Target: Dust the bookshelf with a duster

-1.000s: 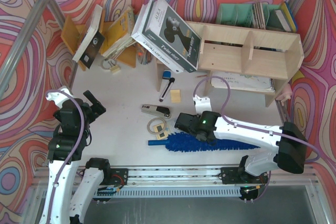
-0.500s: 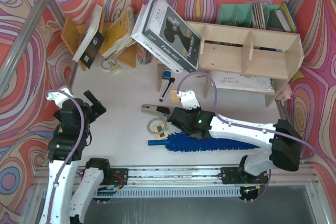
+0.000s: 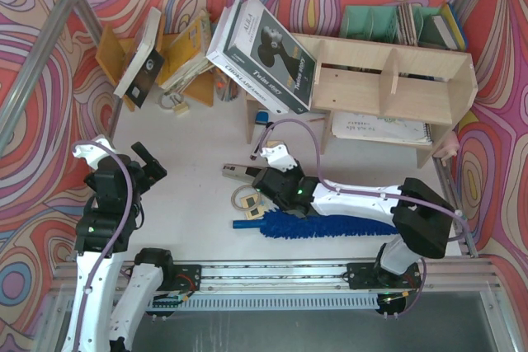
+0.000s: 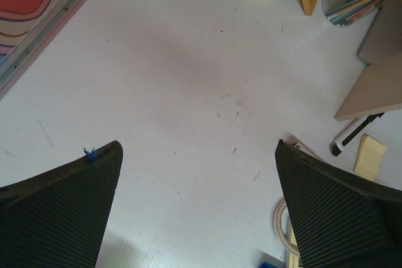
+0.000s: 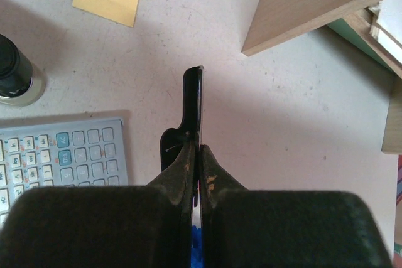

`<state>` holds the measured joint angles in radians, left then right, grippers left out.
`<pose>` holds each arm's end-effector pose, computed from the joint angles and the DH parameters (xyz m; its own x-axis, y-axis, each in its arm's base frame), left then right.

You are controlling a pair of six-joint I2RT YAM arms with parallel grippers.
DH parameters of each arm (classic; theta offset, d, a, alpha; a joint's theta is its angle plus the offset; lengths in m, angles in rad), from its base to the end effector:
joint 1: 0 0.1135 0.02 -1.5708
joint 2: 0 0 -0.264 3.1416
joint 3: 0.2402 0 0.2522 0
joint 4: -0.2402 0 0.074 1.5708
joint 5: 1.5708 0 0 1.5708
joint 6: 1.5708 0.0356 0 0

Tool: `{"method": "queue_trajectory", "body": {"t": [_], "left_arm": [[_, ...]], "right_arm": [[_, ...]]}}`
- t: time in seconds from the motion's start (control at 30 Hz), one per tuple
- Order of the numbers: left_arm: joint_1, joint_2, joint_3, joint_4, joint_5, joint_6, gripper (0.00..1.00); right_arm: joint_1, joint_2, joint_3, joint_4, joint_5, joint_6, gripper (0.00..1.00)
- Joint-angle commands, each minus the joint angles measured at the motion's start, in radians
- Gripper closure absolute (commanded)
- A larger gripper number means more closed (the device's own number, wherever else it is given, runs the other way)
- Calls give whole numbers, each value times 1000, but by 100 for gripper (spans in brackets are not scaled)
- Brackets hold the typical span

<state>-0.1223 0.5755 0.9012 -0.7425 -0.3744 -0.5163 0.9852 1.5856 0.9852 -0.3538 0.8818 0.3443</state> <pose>0.1101 -0.0004 0.3490 -0.2416 -0.4332 -0.8683 -0.3883 0.8632 -0.3226 0.1974 0.2480 0.2097 -0.5200 -0.3958 -0.7569 -0.1143 0.9104 -0.3976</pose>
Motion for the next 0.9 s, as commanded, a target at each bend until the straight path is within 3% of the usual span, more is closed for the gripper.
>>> {"method": "queue_trajectory", "body": {"t": [0.0, 0.63, 0.73, 0.87], "left_arm": [[9, 1, -14, -3, 5, -7, 2], [9, -2, -14, -6, 2, -8, 1], [9, -2, -14, -6, 3, -8, 2], [9, -1, -14, -6, 4, -8, 2]], "right_arm": [[-8, 35, -20, 82, 26, -41, 88], [-26, 121, -48, 148, -15, -51, 84], [-26, 123, -46, 147, -18, -51, 78], [-26, 118, -44, 141, -23, -50, 63]]}}
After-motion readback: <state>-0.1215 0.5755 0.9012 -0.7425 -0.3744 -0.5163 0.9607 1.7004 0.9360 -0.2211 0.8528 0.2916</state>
